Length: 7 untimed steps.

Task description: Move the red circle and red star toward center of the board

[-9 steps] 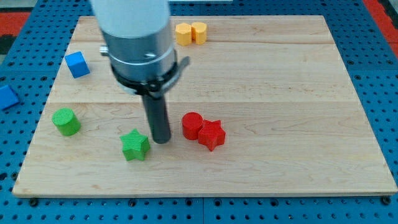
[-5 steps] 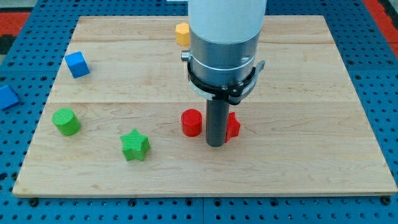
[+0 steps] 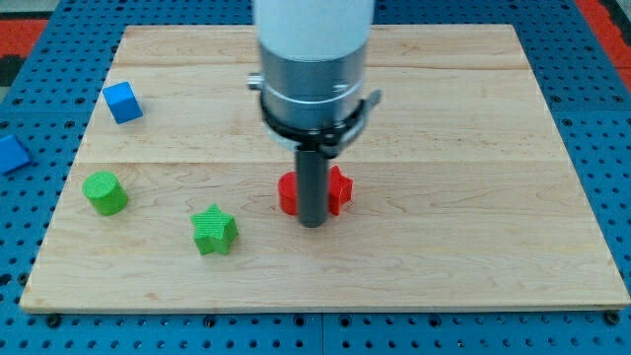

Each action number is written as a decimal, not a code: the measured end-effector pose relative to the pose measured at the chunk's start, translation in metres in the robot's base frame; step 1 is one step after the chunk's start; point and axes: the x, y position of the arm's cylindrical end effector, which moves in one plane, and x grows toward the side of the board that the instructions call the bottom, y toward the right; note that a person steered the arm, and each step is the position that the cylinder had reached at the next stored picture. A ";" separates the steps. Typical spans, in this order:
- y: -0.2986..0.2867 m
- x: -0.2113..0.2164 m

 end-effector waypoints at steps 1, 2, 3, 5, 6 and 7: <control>0.003 -0.047; -0.007 -0.018; -0.070 -0.028; -0.031 -0.049; 0.022 -0.004; 0.069 -0.025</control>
